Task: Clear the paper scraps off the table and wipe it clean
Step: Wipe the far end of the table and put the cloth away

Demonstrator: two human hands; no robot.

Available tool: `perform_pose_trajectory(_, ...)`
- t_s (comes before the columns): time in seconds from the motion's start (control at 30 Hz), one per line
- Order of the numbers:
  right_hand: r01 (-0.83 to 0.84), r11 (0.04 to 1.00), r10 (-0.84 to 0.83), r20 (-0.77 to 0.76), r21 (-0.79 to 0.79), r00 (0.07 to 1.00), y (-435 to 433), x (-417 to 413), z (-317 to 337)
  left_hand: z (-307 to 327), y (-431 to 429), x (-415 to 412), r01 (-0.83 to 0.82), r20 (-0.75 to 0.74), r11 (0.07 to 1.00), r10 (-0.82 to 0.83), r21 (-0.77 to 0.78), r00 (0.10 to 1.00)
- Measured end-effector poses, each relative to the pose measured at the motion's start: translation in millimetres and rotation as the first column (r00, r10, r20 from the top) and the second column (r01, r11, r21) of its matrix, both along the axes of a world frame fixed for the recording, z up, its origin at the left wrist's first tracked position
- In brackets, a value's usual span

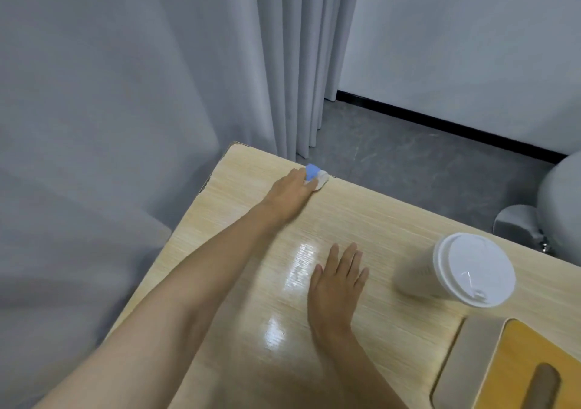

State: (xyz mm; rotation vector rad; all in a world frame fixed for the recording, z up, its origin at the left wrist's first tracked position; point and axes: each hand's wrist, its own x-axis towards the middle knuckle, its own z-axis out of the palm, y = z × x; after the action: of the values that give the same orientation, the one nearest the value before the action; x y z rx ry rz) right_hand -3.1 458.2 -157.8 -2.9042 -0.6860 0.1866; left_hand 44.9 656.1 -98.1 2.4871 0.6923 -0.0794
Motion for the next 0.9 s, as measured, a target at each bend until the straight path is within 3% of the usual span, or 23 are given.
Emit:
perform_pose_trajectory(0.07, 0.007, 1.0, -0.007, 0.009, 0.021, 1.0, 0.1, -0.7, -0.8, -1.7, 31.6, -14.8, -0.022, 0.047, 0.986, 0.014, 0.163, 0.999)
perform_pose_trajectory(0.1, 0.005, 0.999, -0.005, 0.015, 0.031, 1.0, -0.1, -1.0, -1.1, -5.4, 55.6, -27.6, -0.143, 0.064, 0.964, 0.132, 0.223, 0.989)
perform_pose_trajectory(0.13, 0.0, 0.999, -0.001, 0.03, 0.042, 1.0, -0.1, -1.1, -1.5, -12.5, 80.4, -41.4, -0.352, 0.088, 0.917, 0.342, 0.189, 0.936)
perform_pose_trajectory(0.2, -0.002, 0.998, -0.001, 0.046, 0.067, 0.999, -0.5, -0.9, -3.1, -25.9, 116.0, -63.9, -0.706, 0.041, 0.707, 0.705, 0.045, 0.708)
perform_pose_trajectory(0.27, 0.001, 0.996, -0.005, 0.045, 0.086, 0.999, -1.4, -0.9, -3.5, -32.9, 115.8, -67.0, -0.758, 0.019, 0.65, 0.758, 0.059, 0.652)
perform_pose_trajectory(0.33, 0.002, 0.997, -0.005, 0.039, 0.082, 0.999, -1.5, -1.4, -2.8, -27.5, 91.9, -54.2, -0.78, 0.112, 0.625, 0.774, 0.022, 0.623)
perform_pose_trajectory(0.4, 0.0, 0.998, -0.002, 0.031, 0.069, 1.0, -0.7, -1.9, -1.8, -21.6, 62.6, -40.0, -0.725, 0.223, 0.687, 0.699, 0.05, 0.679)
perform_pose_trajectory(0.43, 0.002, 0.998, -0.004, 0.036, 0.06, 0.999, 0.1, -2.0, -1.9, -21.2, 48.6, -32.7, -0.614, 0.236, 0.775, 0.575, 0.149, 0.783)
perform_pose_trajectory(0.5, 0.012, 0.999, -0.013, 0.037, 0.035, 0.999, 0.9, -1.5, -1.2, -22.7, 21.5, -20.1, -0.362, 0.223, 0.921, 0.326, 0.145, 0.919)
perform_pose_trajectory(0.53, 0.016, 1.0, -0.016, 0.035, 0.022, 0.999, 0.0, -1.1, -0.5, -21.9, 8.9, -15.9, -0.136, 0.183, 0.975, 0.103, 0.175, 0.978)
perform_pose_trajectory(0.6, 0.005, 1.0, -0.005, 0.037, -0.005, 0.999, -3.0, -0.1, 1.4, -14.5, 3.2, -14.0, 0.249, 0.03, 0.936, -0.265, 0.25, 0.964)
perform_pose_trajectory(0.63, -0.003, 1.0, 0.003, 0.035, -0.009, 0.999, -3.4, 0.2, 2.9, -12.8, 10.1, -16.1, 0.262, 0.04, 0.922, -0.285, 0.286, 0.958)
perform_pose_trajectory(0.67, -0.01, 1.0, 0.01, 0.033, -0.006, 0.999, -4.1, 0.3, 3.8, -10.4, 18.5, -19.3, 0.17, 0.093, 0.93, -0.21, 0.326, 0.973)
perform_pose_trajectory(0.73, -0.027, 1.0, 0.027, 0.043, 0.01, 0.999, -6.4, 0.6, 2.2, -14.9, 34.3, -23.7, -0.27, 0.215, 0.911, 0.209, 0.311, 0.954)
perform_pose_trajectory(0.77, -0.031, 0.999, 0.03, 0.052, 0.02, 0.998, -7.1, 0.7, 1.1, -16.3, 37.2, -26.4, -0.466, 0.212, 0.833, 0.418, 0.299, 0.883)
perform_pose_trajectory(0.8, -0.03, 0.999, 0.029, 0.05, 0.03, 0.998, -6.9, 1.5, 0.2, -16.8, 31.5, -25.5, -0.558, 0.208, 0.782, 0.518, 0.278, 0.83)
perform_pose_trajectory(0.83, -0.035, 0.999, 0.033, 0.043, 0.039, 0.999, -7.7, 2.1, 0.1, -14.8, 14.8, -23.3, -0.601, 0.229, 0.779, 0.561, 0.181, 0.796)
perform_pose_trajectory(0.87, -0.044, 0.998, 0.043, 0.037, 0.045, 0.998, -10.6, 2.1, -0.1, -13.0, -7.9, -19.6, -0.541, 0.232, 0.838, 0.514, 0.072, 0.826)
perform_pose_trajectory(0.9, -0.055, 0.997, 0.053, 0.04, 0.05, 0.998, -15.0, 1.8, -0.3, -14.3, -37.8, -16.9, -0.359, 0.202, 0.933, 0.35, 0.013, 0.915)
